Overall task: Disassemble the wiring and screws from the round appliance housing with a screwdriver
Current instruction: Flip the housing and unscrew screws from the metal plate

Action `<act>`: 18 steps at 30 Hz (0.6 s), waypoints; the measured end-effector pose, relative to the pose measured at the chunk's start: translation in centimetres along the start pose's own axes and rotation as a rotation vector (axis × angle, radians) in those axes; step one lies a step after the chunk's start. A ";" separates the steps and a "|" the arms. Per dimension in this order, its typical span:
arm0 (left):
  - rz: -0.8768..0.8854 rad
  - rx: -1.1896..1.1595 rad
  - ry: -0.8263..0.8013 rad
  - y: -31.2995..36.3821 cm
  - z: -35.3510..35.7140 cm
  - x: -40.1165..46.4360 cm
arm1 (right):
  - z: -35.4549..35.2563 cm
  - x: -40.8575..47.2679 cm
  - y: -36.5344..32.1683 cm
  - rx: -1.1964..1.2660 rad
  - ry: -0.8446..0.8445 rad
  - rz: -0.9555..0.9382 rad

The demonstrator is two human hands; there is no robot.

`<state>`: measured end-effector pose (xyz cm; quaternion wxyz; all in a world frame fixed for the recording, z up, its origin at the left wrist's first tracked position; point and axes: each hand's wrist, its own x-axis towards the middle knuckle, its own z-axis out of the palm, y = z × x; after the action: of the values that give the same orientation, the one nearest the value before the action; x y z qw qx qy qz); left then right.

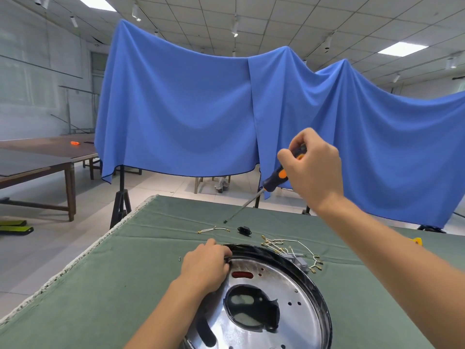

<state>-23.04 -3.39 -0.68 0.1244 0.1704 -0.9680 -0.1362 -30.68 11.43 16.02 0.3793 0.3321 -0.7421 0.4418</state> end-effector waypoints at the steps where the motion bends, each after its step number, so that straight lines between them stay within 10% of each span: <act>1: 0.005 0.016 -0.006 0.0 0.0 0.0 | 0.4 -0.9 0.5 0.026 0.008 0.005; 18: 0.000 0.207 0.137 0.9 0.6 1.1 | 6.2 -13.2 6.7 0.093 -0.254 0.134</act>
<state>-24.46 -2.88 -0.76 0.1721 0.1911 -0.9661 -0.0234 -31.45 10.54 0.03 0.2363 0.3523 -0.7834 0.4543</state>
